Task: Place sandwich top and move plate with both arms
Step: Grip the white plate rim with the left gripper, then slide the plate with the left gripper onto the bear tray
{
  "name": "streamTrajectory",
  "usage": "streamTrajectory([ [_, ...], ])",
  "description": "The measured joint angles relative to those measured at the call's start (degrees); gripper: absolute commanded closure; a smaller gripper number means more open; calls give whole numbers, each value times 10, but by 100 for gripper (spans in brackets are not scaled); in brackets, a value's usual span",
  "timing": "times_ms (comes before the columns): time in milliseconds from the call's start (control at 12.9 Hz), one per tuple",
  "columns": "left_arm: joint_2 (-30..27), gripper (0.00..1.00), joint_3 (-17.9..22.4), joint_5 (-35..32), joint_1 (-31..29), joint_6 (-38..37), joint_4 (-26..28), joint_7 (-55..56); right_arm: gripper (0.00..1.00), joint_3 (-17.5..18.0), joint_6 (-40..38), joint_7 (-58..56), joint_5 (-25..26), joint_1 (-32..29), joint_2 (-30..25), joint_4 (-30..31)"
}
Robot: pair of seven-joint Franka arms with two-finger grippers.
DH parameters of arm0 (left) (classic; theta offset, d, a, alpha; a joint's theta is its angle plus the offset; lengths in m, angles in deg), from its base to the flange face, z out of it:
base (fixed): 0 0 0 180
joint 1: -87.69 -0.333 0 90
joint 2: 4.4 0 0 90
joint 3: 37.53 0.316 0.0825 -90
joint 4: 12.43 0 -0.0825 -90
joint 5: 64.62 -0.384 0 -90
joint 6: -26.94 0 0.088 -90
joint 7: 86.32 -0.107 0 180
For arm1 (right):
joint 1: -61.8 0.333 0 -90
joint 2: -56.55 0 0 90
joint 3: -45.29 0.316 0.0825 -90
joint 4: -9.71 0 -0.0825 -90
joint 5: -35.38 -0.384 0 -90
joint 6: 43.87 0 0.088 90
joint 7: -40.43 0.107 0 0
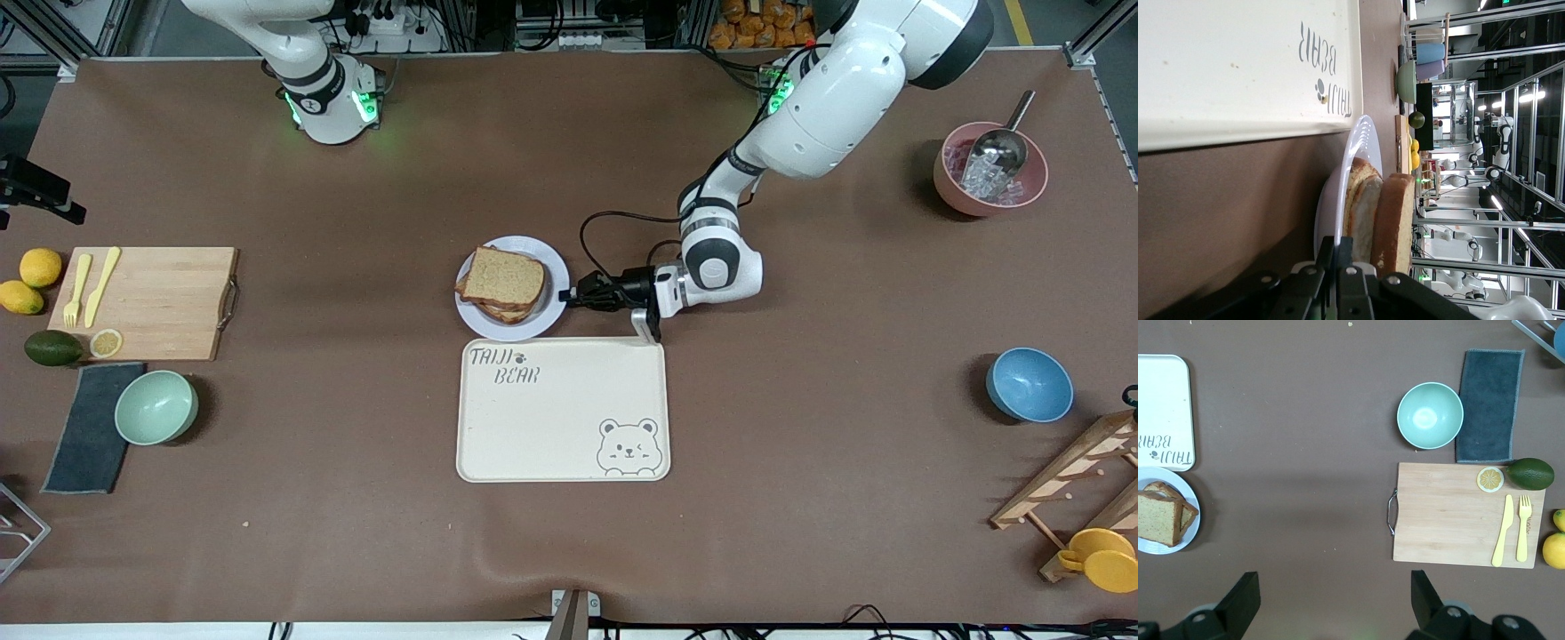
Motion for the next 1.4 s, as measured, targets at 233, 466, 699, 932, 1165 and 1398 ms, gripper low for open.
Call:
streamTrajectory([
  [233, 0, 100, 0, 0, -1, 0, 0, -2, 0, 0, 0, 0, 0, 0, 0, 0],
  [466, 0, 100, -1, 0, -10, 0, 0, -3, 0, 0, 0, 0, 0, 0, 0, 0],
  [699, -1, 100, -12, 0, -24, 0, 0, -5, 0, 0, 0, 0, 0, 0, 0, 0],
  [932, -6, 100, -30, 0, -38, 3, 6, -5, 0, 0, 0, 0, 0, 0, 0, 0],
  [1165, -22, 100, -66, 0, -76, 6, 30, -9, 0, 0, 0, 0, 0, 0, 0, 0],
  [1398, -50, 100, -73, 0, -87, 6, 45, -9, 0, 0, 0, 0, 0, 0, 0, 0],
])
